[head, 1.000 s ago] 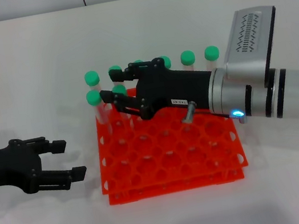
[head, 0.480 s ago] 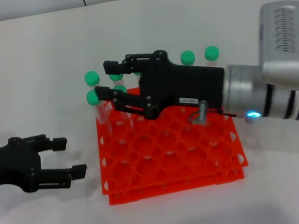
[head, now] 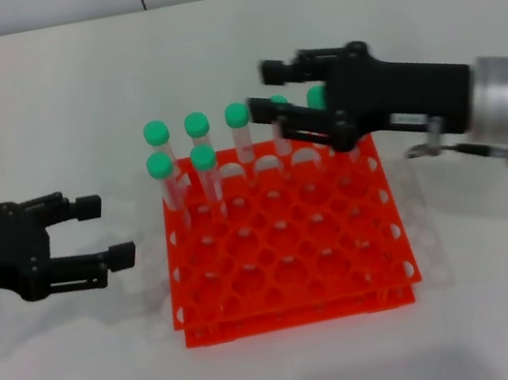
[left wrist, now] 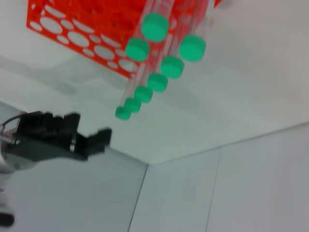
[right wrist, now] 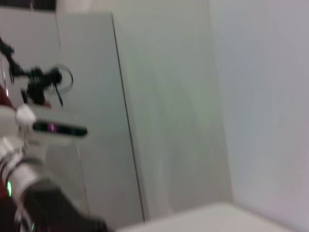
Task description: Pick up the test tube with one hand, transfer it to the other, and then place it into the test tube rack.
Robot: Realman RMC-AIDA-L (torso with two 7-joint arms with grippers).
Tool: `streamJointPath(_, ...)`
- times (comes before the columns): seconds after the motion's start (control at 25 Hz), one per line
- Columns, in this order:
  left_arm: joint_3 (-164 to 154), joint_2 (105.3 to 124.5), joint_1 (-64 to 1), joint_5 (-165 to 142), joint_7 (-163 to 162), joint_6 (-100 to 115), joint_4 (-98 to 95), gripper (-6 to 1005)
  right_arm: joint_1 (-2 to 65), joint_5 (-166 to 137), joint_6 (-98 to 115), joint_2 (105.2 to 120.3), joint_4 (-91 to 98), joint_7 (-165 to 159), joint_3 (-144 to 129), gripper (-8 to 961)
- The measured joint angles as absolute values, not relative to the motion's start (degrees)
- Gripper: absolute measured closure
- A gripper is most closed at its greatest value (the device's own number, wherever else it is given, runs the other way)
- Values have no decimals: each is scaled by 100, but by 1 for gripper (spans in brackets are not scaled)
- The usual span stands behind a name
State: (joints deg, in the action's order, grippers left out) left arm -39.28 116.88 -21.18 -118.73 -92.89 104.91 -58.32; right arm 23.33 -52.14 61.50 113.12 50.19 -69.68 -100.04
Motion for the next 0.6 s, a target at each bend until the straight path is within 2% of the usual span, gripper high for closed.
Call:
streamJointPath(0.04,-3929,11687,-2117,-11813,-9295,10494,-5831,110,2240,-5794,6371,11241,5124,-7410,-9644,500)
streamJointPath(0.12,-3928,11699,-2115,-11694,-9292,10501,-5830,110,2240,-5794,6371,11241,5124,-7410,-9644,500)
streamJointPath(0.16,-3929,11710,-2114,-11646,-9288,10503,-5830,110,2056,-6729,6898,11124,5310,-8100,-8868,500)
streamJointPath(0.2,-3929,11730,-2111,-11591,-9288,10505,-5827,109,2014,-6929,7038,11108,5343,-8219,-8668,500)
streamJointPath(0.6,-3953,11886,-2100,-11361,-9415,10567,-5816,109,1877,-9201,8134,11082,5762,-9127,-6885,499)
